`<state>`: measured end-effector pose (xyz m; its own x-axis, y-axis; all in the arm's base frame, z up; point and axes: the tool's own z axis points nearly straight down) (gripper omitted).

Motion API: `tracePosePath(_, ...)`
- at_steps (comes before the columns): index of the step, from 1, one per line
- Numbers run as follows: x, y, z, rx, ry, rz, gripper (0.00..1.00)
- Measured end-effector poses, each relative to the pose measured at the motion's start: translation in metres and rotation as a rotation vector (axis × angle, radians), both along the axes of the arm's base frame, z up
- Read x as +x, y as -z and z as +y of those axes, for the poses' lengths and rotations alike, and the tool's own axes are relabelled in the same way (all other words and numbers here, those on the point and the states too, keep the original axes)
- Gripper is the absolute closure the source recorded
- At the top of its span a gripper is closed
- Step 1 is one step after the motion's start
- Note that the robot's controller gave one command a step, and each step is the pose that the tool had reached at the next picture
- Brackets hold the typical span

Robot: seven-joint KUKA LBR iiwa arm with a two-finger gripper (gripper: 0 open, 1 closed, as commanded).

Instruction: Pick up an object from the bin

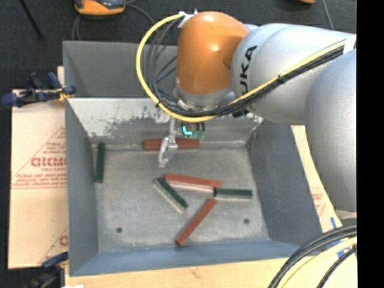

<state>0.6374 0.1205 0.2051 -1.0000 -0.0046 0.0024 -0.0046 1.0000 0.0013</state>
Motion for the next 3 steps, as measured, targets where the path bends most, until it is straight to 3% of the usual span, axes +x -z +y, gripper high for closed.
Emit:
tracePosePath(1, 0.002, -0.004, 0.000, 0.001, 0.002, -0.007, 0.00)
tracePosePath(2, -0.003, 0.063, -0.038, 0.001, 0.041, -0.011, 0.00)
tracePosePath(3, -0.004, 0.066, -0.040, 0.001, 0.043, -0.010, 0.00)
